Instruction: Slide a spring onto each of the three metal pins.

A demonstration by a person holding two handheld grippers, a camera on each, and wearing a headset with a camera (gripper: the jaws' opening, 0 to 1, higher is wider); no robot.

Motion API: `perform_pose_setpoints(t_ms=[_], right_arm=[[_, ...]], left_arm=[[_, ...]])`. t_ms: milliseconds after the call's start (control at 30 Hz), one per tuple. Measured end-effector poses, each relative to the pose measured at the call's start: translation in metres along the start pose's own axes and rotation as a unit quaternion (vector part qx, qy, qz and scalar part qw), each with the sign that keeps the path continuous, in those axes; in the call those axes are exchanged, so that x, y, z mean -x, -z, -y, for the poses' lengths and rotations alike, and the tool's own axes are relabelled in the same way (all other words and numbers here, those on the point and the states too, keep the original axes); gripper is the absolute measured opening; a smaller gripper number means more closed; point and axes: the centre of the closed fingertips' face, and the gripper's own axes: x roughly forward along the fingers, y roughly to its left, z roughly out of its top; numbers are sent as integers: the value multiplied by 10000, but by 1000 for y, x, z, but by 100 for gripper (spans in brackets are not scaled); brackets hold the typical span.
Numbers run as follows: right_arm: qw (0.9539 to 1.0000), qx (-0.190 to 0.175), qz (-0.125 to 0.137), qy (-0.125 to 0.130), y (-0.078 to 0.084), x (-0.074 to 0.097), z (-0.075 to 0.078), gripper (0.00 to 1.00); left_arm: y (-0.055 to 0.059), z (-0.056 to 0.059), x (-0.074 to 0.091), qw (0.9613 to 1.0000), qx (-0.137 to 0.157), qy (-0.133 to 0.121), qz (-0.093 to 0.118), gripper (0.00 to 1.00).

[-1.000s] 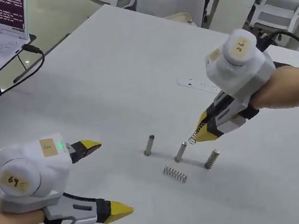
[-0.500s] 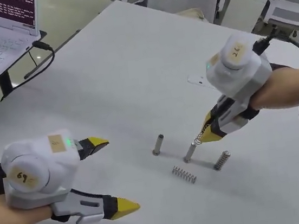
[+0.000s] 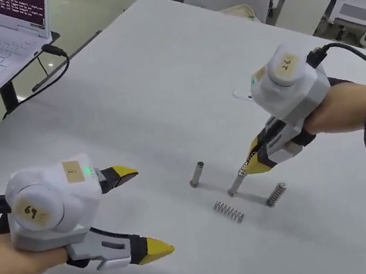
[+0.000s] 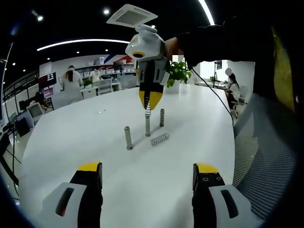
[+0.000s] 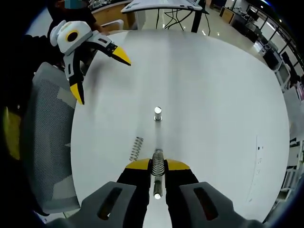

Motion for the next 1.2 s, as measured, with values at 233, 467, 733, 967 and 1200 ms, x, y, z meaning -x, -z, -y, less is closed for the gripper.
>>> perform_pose_setpoints(t_ms=[233, 467, 733, 967, 1200], right_arm=[[9999, 48, -100, -6, 3, -5, 1, 8], [9998, 55, -165, -46, 5, -11, 1, 8], [9998, 74, -200, -50, 6, -19, -2, 8], [9996, 54, -273, -13, 8, -31, -2, 8], [9995, 64, -312, 38, 10, -39, 3, 8]], left_arm=[[1, 0, 0, 10000, 28, 20, 8, 73], [2, 0, 0, 10000, 45, 29, 11, 72], [1, 0, -2, 10000, 46, 48, 28, 71], [1, 2, -2, 10000, 45, 65, 16, 71], [1, 2, -2, 10000, 49, 66, 8, 70]])
